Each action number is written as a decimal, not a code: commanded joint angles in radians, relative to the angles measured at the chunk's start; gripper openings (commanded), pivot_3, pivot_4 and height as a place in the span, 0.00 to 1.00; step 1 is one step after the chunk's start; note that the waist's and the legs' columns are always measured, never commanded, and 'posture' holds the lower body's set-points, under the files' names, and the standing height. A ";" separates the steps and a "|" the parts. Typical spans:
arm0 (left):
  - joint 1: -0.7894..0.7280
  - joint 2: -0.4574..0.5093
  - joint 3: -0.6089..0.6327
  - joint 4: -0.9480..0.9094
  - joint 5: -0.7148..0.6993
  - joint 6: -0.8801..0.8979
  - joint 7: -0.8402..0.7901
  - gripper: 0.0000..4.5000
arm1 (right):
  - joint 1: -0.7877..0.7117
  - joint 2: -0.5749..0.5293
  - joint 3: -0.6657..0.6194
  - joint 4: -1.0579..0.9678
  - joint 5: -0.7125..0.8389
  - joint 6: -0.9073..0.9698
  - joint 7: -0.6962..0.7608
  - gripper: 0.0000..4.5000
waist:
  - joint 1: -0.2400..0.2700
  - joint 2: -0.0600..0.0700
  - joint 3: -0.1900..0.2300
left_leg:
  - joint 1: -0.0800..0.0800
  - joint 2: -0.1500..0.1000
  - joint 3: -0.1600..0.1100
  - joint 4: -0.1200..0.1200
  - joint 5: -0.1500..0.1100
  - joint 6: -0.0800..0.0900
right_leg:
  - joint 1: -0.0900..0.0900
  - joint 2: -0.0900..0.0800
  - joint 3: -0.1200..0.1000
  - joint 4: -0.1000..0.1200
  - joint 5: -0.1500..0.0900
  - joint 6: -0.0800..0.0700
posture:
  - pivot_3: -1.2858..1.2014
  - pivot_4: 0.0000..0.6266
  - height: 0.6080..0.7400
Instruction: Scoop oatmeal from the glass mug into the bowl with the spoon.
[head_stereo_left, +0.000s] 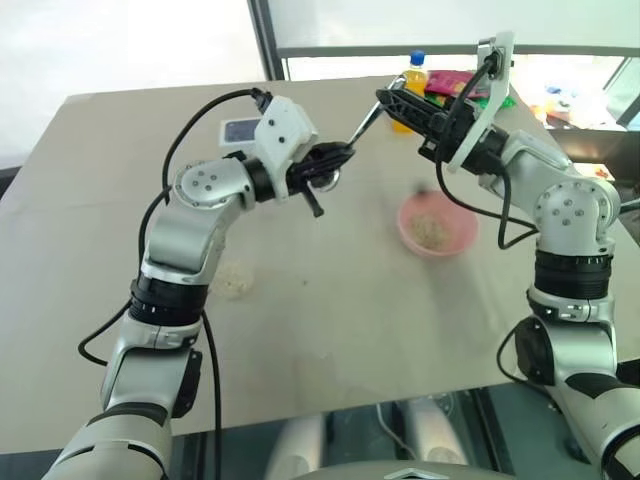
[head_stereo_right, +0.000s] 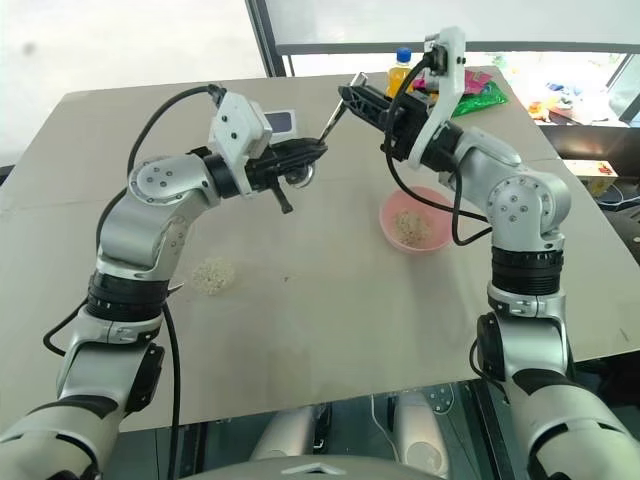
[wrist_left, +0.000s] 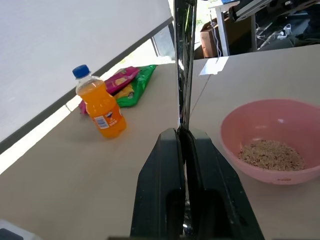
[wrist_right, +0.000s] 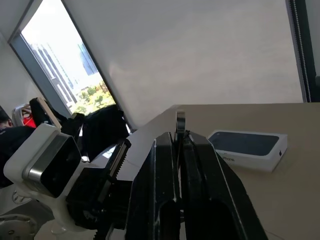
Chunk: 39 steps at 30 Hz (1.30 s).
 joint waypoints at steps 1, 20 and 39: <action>-0.027 0.011 0.043 -0.004 0.008 -0.013 0.019 0.00 | 0.000 -0.007 -0.021 -0.038 0.000 -0.007 -0.001 0.00 | 0.001 0.000 0.000 | 0.000 0.000 0.000 0.000 0.000 0.000 | 0.000 0.000 0.000 0.000 0.000 0.000 | 0.52 0.24 1.00; -0.011 -0.025 0.126 -0.046 -0.029 -0.095 0.070 0.29 | -0.069 0.010 -0.146 0.064 0.041 -0.041 -0.091 0.00 | 0.003 0.000 0.000 | 0.000 0.000 0.000 0.000 0.000 0.000 | 0.000 0.000 0.000 0.000 0.000 0.000 | 0.52 0.24 1.00; 0.090 0.001 0.643 -0.324 -0.330 0.051 0.445 0.29 | -0.051 -0.022 -0.306 0.238 0.030 -0.020 -0.254 0.00 | -0.003 0.000 0.000 | 0.001 0.001 0.003 0.000 0.000 0.000 | 0.000 0.000 0.002 0.000 0.000 0.000 | 0.52 0.24 1.00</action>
